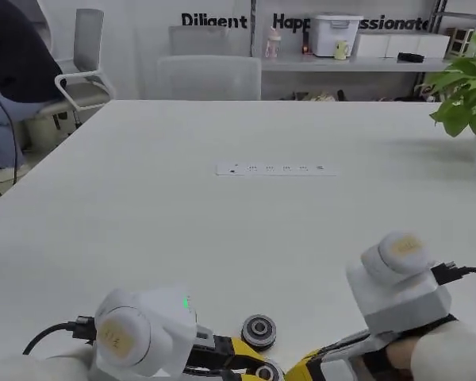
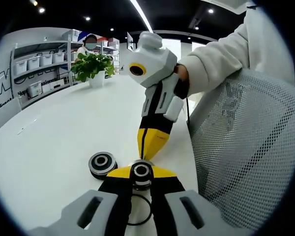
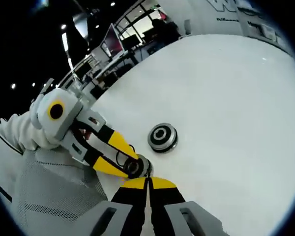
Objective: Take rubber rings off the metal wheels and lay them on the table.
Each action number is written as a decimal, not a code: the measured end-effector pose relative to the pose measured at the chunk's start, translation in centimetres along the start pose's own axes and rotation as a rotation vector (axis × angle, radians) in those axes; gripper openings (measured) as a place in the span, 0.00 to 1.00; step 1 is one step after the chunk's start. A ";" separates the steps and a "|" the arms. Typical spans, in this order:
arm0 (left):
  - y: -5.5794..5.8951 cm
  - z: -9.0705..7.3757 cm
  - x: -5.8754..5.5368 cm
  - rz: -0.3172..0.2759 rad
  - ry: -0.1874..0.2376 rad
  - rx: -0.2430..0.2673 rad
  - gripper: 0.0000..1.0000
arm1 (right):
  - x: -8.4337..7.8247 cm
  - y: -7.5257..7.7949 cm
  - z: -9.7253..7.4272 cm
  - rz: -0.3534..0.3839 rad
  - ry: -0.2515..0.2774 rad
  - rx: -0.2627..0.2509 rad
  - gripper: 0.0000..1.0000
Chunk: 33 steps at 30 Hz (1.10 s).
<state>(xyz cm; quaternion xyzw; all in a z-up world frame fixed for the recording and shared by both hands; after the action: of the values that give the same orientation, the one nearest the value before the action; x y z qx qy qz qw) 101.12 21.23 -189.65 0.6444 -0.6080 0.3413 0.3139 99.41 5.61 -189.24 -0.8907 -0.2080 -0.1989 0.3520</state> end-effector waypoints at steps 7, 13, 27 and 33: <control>0.0 0.0 0.0 -0.002 0.003 0.002 0.08 | -0.1 -0.4 0.0 -0.010 -0.019 -0.013 0.00; 0.0 0.0 0.0 0.000 0.004 0.006 0.08 | 0.1 -0.9 0.1 -0.024 -0.014 0.004 0.00; 0.0 0.0 0.0 -0.003 0.006 0.006 0.08 | 0.3 -1.5 0.2 -0.034 0.001 0.036 0.00; 0.0 0.0 0.0 -0.011 0.008 0.007 0.08 | 0.7 -1.8 0.3 -0.053 0.022 0.031 0.00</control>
<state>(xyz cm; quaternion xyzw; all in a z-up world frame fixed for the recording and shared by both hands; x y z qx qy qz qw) 101.07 21.26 -189.66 0.6473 -0.6021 0.3444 0.3161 99.13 7.15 -188.12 -0.8771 -0.2305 -0.2147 0.3626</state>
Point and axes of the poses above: the centre of the closed fingertips' face, and the gripper's own axes: z roughly forward along the fingers, y roughly to its right, x roughly out of its top, the point moved 9 cm from there along -z, roughly backward along the fingers, and after that the axes turned 6 degrees about -y, right-handed, at the moved point
